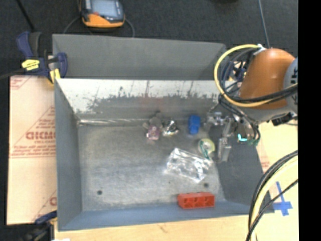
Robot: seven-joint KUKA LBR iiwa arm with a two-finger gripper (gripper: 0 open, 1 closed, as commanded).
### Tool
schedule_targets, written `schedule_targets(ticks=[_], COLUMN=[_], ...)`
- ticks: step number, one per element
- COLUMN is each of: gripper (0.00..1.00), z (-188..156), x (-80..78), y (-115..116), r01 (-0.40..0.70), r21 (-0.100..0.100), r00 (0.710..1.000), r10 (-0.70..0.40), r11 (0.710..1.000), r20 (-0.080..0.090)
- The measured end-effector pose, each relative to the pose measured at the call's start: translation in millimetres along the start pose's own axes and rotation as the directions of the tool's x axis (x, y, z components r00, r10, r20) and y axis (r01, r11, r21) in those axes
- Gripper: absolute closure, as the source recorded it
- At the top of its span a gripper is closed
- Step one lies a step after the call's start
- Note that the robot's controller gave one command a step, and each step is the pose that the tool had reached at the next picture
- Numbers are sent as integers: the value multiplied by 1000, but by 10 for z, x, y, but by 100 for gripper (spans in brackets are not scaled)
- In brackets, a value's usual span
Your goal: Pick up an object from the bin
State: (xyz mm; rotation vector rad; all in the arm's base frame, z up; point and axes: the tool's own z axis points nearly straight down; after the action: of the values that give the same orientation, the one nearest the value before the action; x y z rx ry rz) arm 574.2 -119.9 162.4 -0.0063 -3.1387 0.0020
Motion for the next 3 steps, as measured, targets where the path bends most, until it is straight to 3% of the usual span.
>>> schedule_targets(ticks=[1,2,3], gripper=[0,0,0], z=[863,602,620], x=[315,325,305], y=[409,612,612], r01=[-204,-296,-435], r21=[4,-4,-4], r00=[979,955,901], r10=[204,296,435], r11=[979,955,901], r20=[7,10,5])
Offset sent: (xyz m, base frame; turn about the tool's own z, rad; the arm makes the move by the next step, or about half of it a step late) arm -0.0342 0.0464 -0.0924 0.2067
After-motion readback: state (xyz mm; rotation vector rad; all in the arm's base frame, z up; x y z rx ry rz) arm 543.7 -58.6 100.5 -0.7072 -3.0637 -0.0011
